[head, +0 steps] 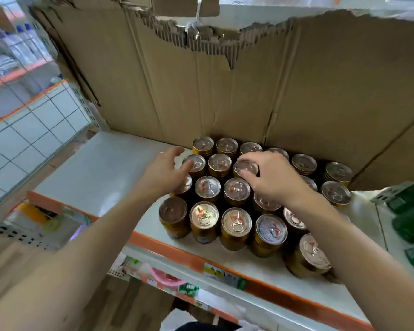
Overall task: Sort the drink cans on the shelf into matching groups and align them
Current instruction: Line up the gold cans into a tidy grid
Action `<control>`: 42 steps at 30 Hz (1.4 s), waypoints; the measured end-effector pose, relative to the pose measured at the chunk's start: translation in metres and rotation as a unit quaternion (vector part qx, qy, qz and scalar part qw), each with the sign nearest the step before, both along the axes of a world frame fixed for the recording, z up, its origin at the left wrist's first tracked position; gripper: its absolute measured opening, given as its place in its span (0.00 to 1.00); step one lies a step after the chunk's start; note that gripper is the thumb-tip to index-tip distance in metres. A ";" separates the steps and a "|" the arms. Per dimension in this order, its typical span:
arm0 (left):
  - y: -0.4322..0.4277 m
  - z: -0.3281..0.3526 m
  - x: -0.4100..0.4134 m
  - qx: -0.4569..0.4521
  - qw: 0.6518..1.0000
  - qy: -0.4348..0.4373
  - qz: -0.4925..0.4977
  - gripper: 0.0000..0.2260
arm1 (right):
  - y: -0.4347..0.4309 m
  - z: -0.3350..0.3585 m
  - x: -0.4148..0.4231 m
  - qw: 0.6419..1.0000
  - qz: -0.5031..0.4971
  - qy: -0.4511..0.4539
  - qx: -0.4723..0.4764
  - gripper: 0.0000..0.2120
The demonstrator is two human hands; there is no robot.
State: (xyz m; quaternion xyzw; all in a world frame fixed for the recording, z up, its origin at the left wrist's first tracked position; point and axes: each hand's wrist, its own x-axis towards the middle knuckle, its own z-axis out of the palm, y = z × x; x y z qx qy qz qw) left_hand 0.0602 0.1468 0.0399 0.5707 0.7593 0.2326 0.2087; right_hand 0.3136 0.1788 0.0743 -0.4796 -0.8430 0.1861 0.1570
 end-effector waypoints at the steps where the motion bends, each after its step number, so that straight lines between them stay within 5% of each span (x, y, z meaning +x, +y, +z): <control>1: 0.013 0.000 -0.002 0.001 1.000 -0.001 -0.005 0.24 | 0.008 -0.001 -0.005 1.000 -0.013 -0.009 0.001 0.17; 12: 0.105 -0.004 -0.009 -0.041 0.988 0.077 -0.124 0.26 | 0.076 -0.020 -0.065 0.979 -0.178 -0.100 -0.018 0.15; 20: 0.116 -0.009 -0.026 0.031 0.975 0.072 -0.208 0.15 | 0.080 -0.036 -0.071 0.975 -0.209 -0.070 -0.007 0.13; 26: 0.108 -0.016 -0.020 0.054 0.982 0.022 -0.180 0.16 | 0.074 -0.039 -0.064 0.972 -0.226 -0.068 -0.010 0.08; 32: 0.098 -0.017 -0.015 0.004 0.996 -0.070 -0.057 0.35 | 0.067 -0.037 -0.014 0.947 -0.317 -0.058 -0.001 0.18; 39: 0.102 -0.006 -0.018 -0.020 0.992 -0.073 -0.099 0.18 | 0.067 -0.030 -0.016 0.969 -0.242 -0.032 -0.046 0.11; 42: 0.095 -0.006 -0.014 -0.023 0.996 -0.010 -0.083 0.25 | 0.060 -0.025 0.011 0.967 -0.254 -0.007 -0.011 0.11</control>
